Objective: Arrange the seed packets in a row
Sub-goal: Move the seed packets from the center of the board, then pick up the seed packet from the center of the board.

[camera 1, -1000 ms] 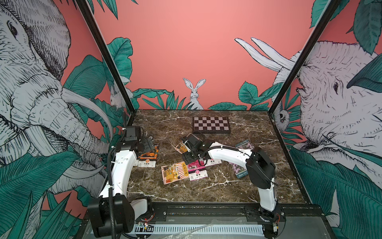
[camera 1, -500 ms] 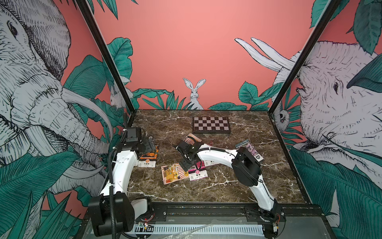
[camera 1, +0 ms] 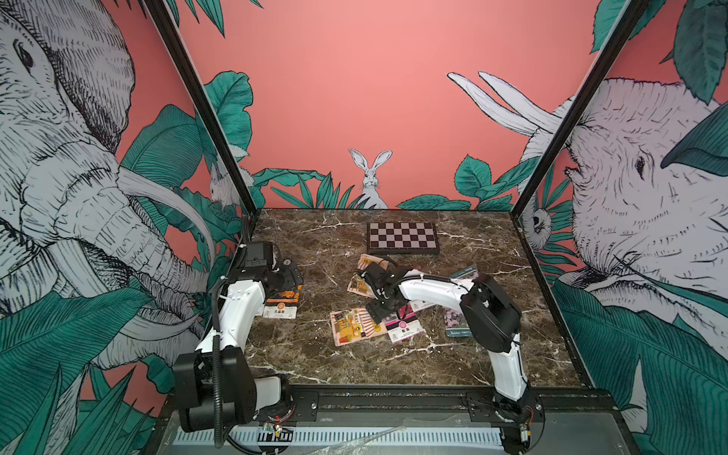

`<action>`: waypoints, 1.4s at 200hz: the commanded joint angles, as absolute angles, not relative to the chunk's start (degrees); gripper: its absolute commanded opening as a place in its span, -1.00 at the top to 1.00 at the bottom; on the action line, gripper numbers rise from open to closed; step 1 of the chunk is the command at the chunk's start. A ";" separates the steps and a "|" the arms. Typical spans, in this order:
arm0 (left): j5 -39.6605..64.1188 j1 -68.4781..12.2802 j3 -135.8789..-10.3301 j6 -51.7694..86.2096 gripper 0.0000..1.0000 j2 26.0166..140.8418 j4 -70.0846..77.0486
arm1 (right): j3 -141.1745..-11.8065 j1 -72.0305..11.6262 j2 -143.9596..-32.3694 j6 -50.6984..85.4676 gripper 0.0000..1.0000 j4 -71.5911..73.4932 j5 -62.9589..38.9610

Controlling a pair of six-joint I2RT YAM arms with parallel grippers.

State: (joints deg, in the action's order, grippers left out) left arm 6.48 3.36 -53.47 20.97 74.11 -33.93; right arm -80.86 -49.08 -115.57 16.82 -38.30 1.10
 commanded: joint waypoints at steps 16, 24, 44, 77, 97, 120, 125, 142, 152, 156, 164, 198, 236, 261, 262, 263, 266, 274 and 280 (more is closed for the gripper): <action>10.14 -2.23 -53.30 21.92 -0.92 77.63 -31.91 | -70.40 -42.59 -111.51 14.12 -0.73 -39.94 2.39; 10.81 -3.85 -53.22 22.20 -0.91 78.65 -31.37 | -69.39 -41.33 -110.12 13.87 -0.73 -39.82 2.95; 13.13 -7.47 -53.35 23.81 -0.88 81.40 -29.18 | -68.38 -39.01 -105.87 13.78 -0.73 -38.46 2.78; 16.49 -14.18 -53.44 27.88 -0.79 85.54 -23.33 | -67.41 -37.38 -99.79 18.57 -0.72 -30.66 -0.76; 20.00 -17.74 -53.81 31.46 -0.69 89.03 -17.18 | -67.75 -36.20 -100.42 24.84 -0.67 -24.11 -7.03; 21.45 -21.06 -56.42 34.56 -0.50 93.97 -12.47 | -68.37 -34.06 -103.80 34.24 -0.55 -15.69 -14.08; 21.57 -21.64 -57.12 34.75 -0.46 95.07 -11.55 | -68.56 -33.55 -104.72 36.27 -0.49 -13.47 -15.80; 21.74 -23.22 -59.56 35.23 -0.29 98.68 -9.45 | -69.73 -32.27 -108.37 41.67 -0.29 -7.78 -20.67; 21.97 -23.61 -61.06 35.12 -0.22 100.87 -8.64 | -70.99 -32.00 -110.17 42.69 -0.16 -6.66 -21.56; 21.99 -23.65 -61.50 35.20 -0.18 101.69 -8.48 | -71.54 -32.00 -110.83 42.85 -0.11 -6.63 -21.58; 22.06 -23.65 -62.50 35.25 -0.13 103.06 -8.42 | -72.54 -32.01 -112.03 42.89 0.01 -6.64 -21.84; 22.70 -23.64 -65.48 34.07 -0.02 106.82 -8.10 | -74.77 -31.92 -114.97 42.22 0.33 -7.35 -22.04; 21.35 -23.60 -66.51 32.73 0.01 109.14 -8.88 | -76.53 -31.94 -117.17 42.23 0.49 -7.39 -22.58; 22.79 -23.65 -66.86 32.34 0.02 110.36 -8.82 | -76.69 -31.85 -118.15 41.79 0.52 -8.23 -22.42; 22.91 -23.65 -66.83 32.34 0.02 110.42 -8.80 | -76.71 -31.88 -118.18 41.72 0.52 -8.34 -22.46; 23.01 -23.64 -66.81 32.39 0.01 110.45 -8.71 | -76.72 -31.85 -118.24 41.69 0.52 -8.39 -22.44; 23.29 -23.64 -66.80 32.49 0.01 110.57 -8.48 | -76.79 -31.88 -118.34 41.62 0.53 -8.52 -22.44; 24.14 -23.60 -66.72 32.45 0.01 110.86 -7.92 | -76.70 -31.85 -118.54 41.26 0.52 -8.90 -22.39; 24.90 -23.63 -66.69 32.52 -0.01 111.12 -7.62 | -76.65 -31.83 -118.68 41.20 0.52 -9.17 -22.26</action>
